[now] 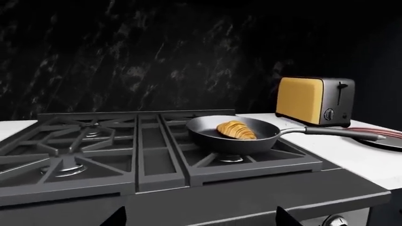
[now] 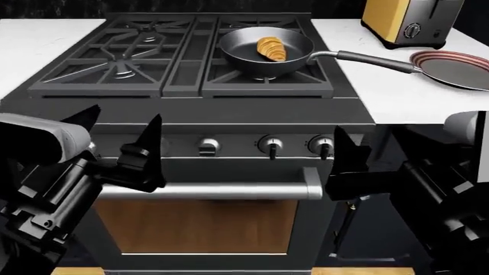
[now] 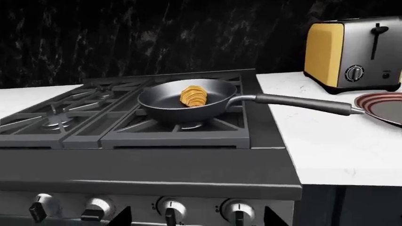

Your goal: Pick the croissant and place it on the pan. Then turn on the stove to warm the croissant.

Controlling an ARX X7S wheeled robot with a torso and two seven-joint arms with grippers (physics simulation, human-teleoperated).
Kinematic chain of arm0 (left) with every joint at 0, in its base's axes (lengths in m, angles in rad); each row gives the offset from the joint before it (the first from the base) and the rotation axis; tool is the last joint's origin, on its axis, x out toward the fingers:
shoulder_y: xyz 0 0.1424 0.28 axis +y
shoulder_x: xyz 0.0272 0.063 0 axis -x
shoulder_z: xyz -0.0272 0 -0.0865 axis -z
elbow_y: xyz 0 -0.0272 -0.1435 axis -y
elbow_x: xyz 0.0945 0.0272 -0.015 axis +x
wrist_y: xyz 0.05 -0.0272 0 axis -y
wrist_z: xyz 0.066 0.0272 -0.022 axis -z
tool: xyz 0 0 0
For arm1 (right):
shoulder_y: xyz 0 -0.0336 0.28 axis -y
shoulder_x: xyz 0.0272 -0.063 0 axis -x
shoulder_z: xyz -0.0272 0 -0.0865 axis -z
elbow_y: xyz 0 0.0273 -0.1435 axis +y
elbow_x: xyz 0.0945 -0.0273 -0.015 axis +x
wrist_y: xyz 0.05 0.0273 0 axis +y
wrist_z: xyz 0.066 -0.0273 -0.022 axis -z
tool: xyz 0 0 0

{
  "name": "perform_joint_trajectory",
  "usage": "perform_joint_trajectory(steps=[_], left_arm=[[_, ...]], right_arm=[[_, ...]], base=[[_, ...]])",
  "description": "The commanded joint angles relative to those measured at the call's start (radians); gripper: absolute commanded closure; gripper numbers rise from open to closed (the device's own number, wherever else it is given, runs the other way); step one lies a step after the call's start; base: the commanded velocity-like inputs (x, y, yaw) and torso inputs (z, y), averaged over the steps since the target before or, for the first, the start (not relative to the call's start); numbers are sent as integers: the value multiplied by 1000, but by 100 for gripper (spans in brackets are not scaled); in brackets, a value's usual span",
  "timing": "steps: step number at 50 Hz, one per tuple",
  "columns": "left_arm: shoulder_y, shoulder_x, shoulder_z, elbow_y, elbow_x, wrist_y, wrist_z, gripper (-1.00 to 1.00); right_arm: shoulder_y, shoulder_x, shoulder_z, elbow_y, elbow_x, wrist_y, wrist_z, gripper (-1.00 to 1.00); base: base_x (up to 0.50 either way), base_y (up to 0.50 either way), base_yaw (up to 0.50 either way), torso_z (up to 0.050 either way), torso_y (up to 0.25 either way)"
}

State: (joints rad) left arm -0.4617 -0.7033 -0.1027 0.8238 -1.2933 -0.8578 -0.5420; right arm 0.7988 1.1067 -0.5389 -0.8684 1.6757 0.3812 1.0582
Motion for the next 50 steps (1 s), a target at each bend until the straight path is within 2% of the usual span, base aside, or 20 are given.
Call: perform_joint_trajectory(steps=[1,18,50], left_arm=[[13,2,-4,6,9,13,5,-100],[15,8,7,-1,17,23,16,-100],[16,27,16,-39,31,47,25,-100]], right_arm=[[-50,15,14,-14,-26,-38,-6,-100],[-89,25,25,-16,-52,-63,-7,-100],[-48,0,1,18,-62,-1,13,-100]], base=[[0,0,0,-50,0],[0,0,0,-50,0],[0,0,0,-50,0]])
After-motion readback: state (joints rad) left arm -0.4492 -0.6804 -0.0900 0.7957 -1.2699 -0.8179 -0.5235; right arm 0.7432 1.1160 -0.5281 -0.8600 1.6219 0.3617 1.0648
